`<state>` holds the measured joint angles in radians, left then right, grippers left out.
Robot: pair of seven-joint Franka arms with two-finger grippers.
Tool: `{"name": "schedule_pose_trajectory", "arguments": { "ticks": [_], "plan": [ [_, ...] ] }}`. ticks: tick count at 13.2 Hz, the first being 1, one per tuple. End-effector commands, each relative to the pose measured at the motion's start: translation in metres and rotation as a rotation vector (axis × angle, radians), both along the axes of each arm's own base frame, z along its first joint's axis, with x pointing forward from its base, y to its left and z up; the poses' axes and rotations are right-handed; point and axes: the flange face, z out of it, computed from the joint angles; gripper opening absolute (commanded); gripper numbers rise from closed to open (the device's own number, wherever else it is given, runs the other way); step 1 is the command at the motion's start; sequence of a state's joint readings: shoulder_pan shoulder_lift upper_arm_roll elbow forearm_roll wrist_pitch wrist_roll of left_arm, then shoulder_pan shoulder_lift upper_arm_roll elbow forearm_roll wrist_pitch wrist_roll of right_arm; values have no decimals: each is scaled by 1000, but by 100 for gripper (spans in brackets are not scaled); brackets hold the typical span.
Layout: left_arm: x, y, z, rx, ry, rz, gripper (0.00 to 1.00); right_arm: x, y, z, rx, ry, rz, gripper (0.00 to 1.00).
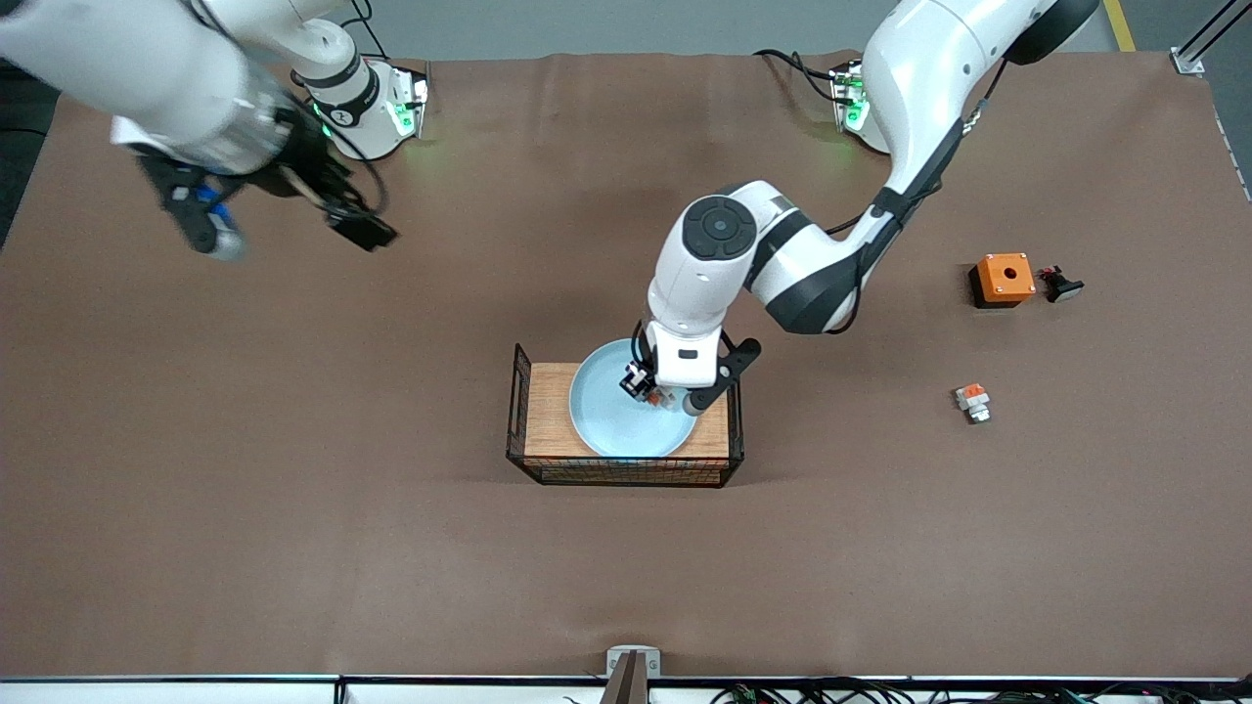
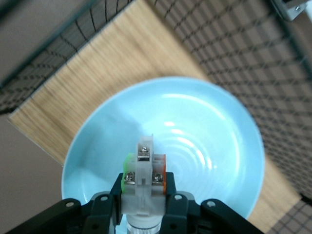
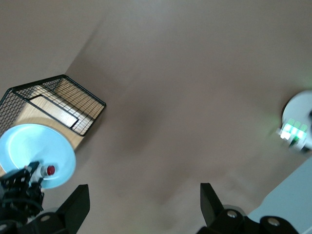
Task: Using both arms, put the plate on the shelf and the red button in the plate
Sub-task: 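Set the button on the plate with the left gripper while the right gripper withdraws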
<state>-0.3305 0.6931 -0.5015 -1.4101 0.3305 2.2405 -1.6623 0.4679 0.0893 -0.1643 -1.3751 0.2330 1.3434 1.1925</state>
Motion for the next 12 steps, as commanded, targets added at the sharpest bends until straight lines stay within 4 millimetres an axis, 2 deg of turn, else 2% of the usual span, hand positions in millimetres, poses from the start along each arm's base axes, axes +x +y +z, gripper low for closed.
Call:
{"name": "schedule_pose_trajectory", "arguments": {
  "ticks": [1, 2, 3, 4, 5, 8, 10, 12],
  "plan": [
    [0, -11, -4, 14, -25, 1, 8, -13, -58, -9, 25, -21, 144, 100],
    [1, -10, -5, 17, -27, -2, 19, -10, -74, -10, 26, -34, 207, 100],
    [1, -10, -5, 18, -28, -5, 43, -7, -91, -11, 22, -46, 256, 100],
    [2, -9, -4, 23, -36, -7, 91, -3, -102, -14, 13, -59, 330, 100],
    [6, -6, 4, 23, -54, -8, 99, 0, -112, -16, 1, -72, 380, 100],
    [19, 9, 46, 29, -92, -1, 99, 11, -145, -13, -16, -139, 503, 100],
    [39, 52, 83, 66, -113, -28, 99, 18, -171, -12, -12, -183, 591, 100],
    [49, 96, 122, 122, -105, -97, 99, 23, -192, -11, -29, -219, 675, 100]
  ]
}}
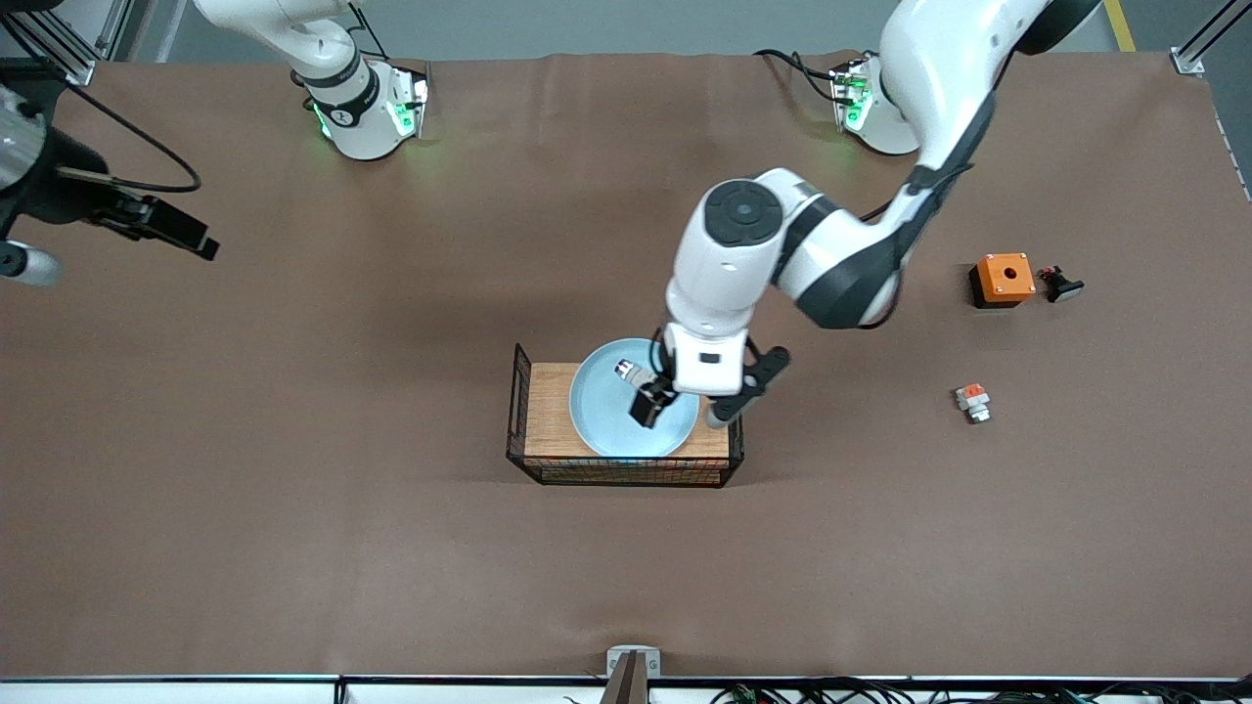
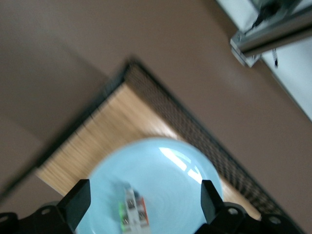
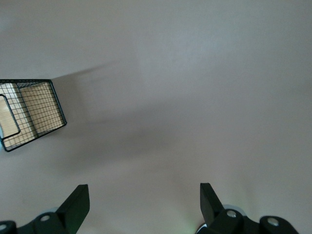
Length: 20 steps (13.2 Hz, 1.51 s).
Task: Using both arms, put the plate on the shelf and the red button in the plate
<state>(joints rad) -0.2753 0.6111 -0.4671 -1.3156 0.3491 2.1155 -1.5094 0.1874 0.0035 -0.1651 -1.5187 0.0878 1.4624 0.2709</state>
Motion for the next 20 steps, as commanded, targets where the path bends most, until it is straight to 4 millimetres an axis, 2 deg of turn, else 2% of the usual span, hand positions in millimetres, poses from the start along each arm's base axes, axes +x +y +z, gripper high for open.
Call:
{"name": "schedule_pose_trajectory", "arguments": {
  "ticks": [1, 3, 6, 9, 10, 13, 16, 17, 19, 20],
  "plan": [
    [4, 59, 56, 104, 14, -113, 99, 2, -23, 2, -47, -47, 108, 100],
    [3, 109, 97, 200, 33, -210, 100, 2, -30, 6, -58, -62, 135, 100],
    [2, 203, 148, 317, 87, -343, 100, 4, -53, 7, -57, -85, 200, 100],
    [-9, 289, 184, 317, 171, -476, 100, 7, -67, 8, -56, -91, 218, 100],
    [-16, 309, 194, 296, 189, -502, 100, 7, -68, 9, -58, -94, 226, 100],
    [-35, 342, 215, 296, 224, -565, 100, 7, -69, 9, -60, -91, 224, 100],
    [-48, 353, 229, 272, 215, -620, 100, 8, -68, 6, -59, -85, 226, 100],
    [-55, 353, 230, 285, 214, -642, 100, 9, -68, 7, -61, -87, 226, 100],
    [-69, 370, 231, 260, 218, -661, 100, 9, -69, 8, -62, -90, 223, 100],
    [-74, 371, 228, 243, 221, -688, 100, 8, -70, 10, -62, -92, 221, 100]
  ]
}}
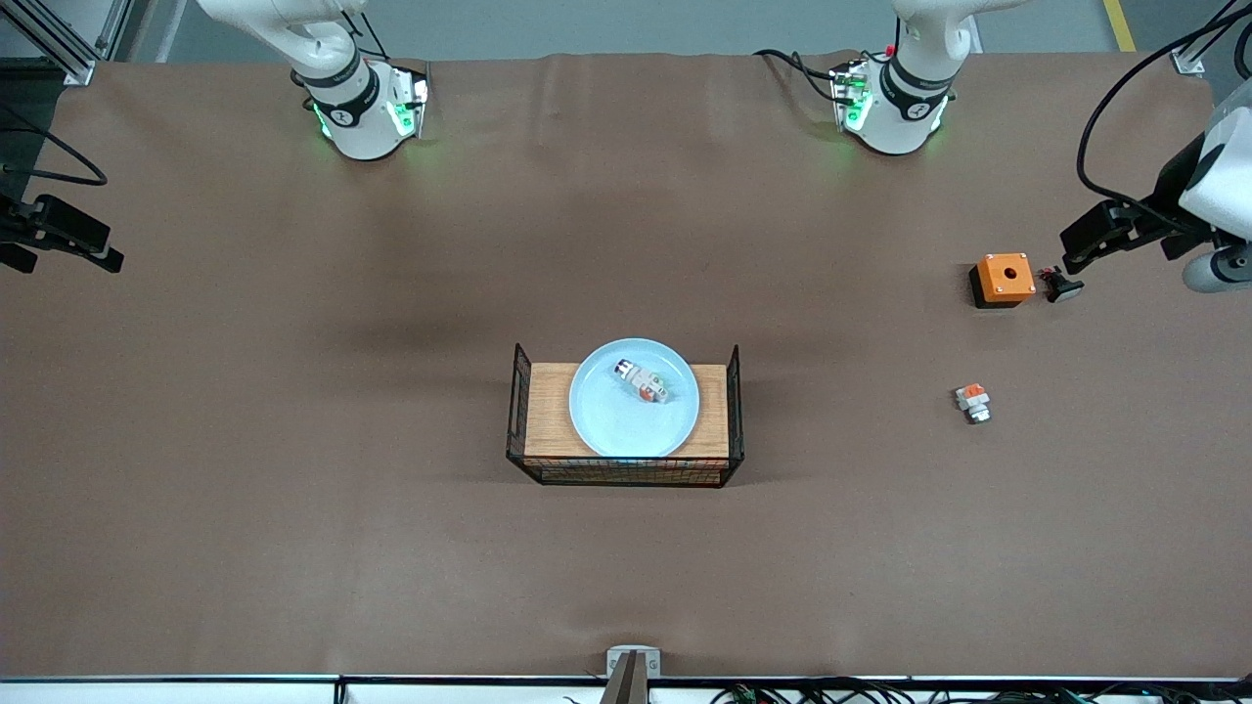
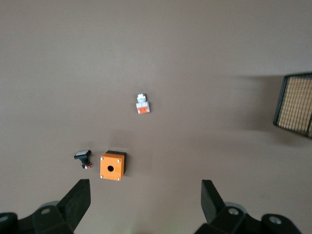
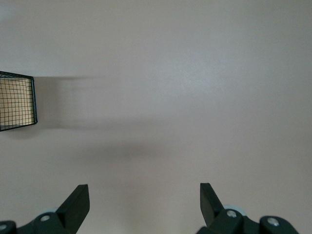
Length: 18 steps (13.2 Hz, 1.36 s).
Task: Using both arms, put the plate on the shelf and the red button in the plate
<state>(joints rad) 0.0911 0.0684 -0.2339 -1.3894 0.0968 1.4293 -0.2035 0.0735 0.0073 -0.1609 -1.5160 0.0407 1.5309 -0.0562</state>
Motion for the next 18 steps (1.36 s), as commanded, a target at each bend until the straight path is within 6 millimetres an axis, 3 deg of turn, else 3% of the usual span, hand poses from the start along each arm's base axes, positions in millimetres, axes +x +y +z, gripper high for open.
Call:
{"name": "schedule_pose_trajectory", "arguments": {
  "ticks": [1, 6, 18],
  "plan": [
    [-26, 14, 1, -30, 19, -47, 100, 1, -7, 5, -21, -8, 4, 100],
    [-41, 12, 6, -53, 21, -59, 100, 0, -16, 7, -21, -12, -8, 100],
    [-34, 7, 8, -58, 20, -71, 100, 1, -7, 18, -22, -40, 42, 100]
  ]
}}
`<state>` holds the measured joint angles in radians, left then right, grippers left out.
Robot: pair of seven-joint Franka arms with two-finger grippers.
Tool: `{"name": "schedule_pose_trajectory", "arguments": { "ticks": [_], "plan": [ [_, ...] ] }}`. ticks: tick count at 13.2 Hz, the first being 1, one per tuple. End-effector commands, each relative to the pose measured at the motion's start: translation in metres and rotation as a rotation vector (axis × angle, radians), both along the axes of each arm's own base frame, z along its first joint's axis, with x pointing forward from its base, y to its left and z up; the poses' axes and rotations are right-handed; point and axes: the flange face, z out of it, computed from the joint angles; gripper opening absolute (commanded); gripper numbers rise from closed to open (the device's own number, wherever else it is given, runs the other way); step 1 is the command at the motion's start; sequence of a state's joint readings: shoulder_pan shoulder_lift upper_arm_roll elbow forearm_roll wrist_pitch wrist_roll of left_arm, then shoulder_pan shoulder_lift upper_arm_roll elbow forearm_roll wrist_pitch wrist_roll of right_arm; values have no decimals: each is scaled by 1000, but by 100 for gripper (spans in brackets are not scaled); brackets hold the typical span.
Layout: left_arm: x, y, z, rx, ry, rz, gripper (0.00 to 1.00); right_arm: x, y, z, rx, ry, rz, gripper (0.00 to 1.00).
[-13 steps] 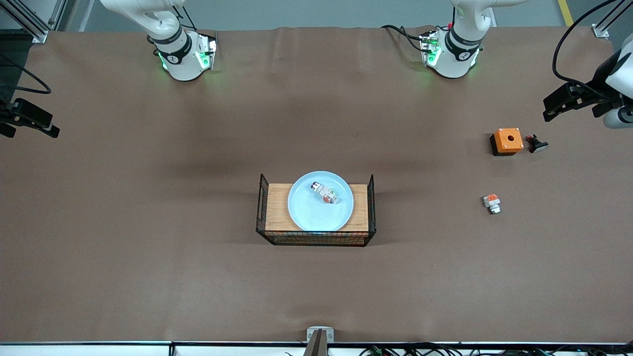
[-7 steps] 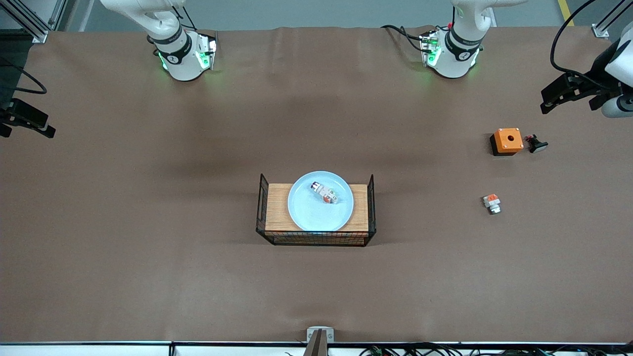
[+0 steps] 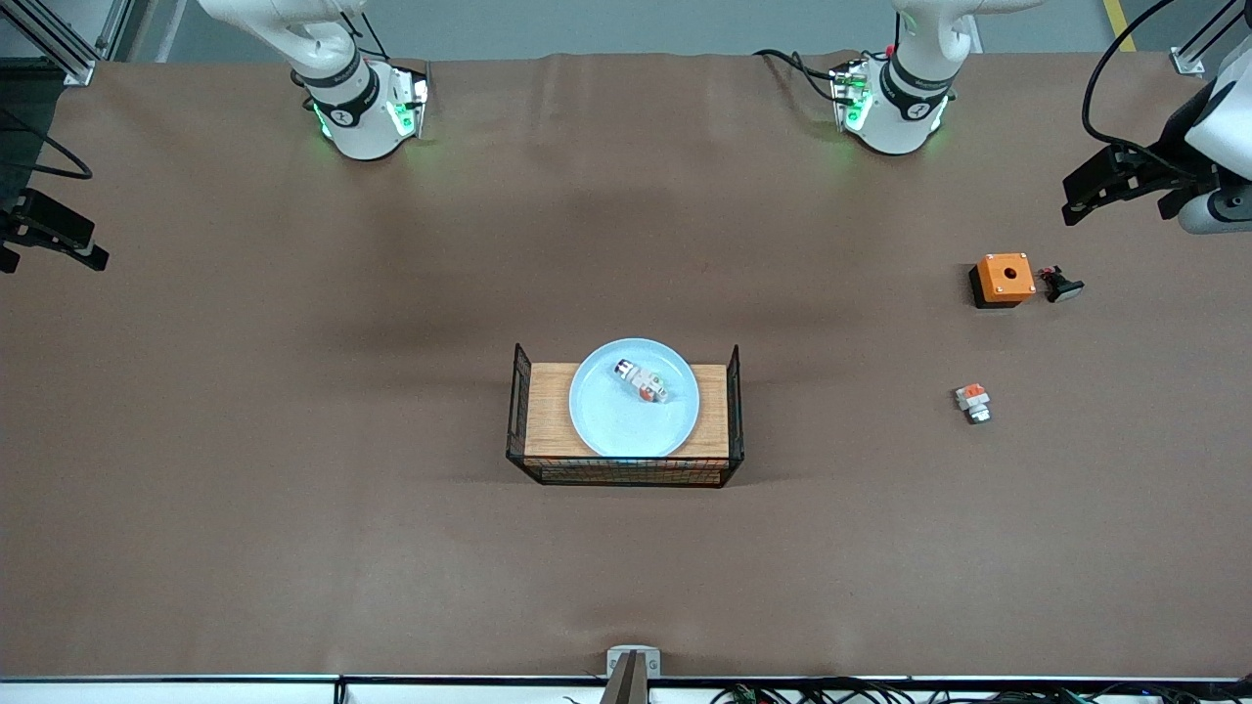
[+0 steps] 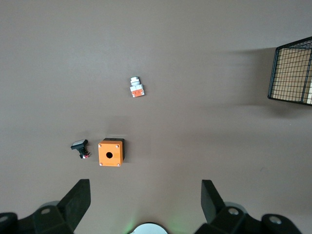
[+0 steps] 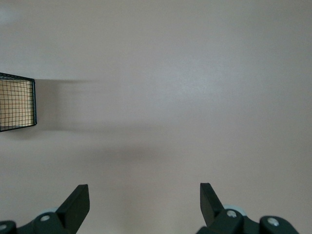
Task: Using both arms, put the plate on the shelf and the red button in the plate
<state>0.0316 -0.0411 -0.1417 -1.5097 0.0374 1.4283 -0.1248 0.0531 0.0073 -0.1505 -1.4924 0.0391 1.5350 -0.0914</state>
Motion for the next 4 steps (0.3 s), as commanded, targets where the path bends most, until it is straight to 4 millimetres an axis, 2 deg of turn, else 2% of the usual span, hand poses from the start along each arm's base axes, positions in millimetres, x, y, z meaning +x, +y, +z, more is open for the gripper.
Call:
{"name": "schedule_pose_trajectory", "arguments": {
  "ticks": [1, 4],
  "plan": [
    [0, -1, 5, -21, -5, -18, 100, 1, -1, 7, -17, -11, 17, 100],
    [-1, -3, 5, -20, -4, -11, 100, 1, 0, 7, -17, -11, 19, 100]
  ]
}}
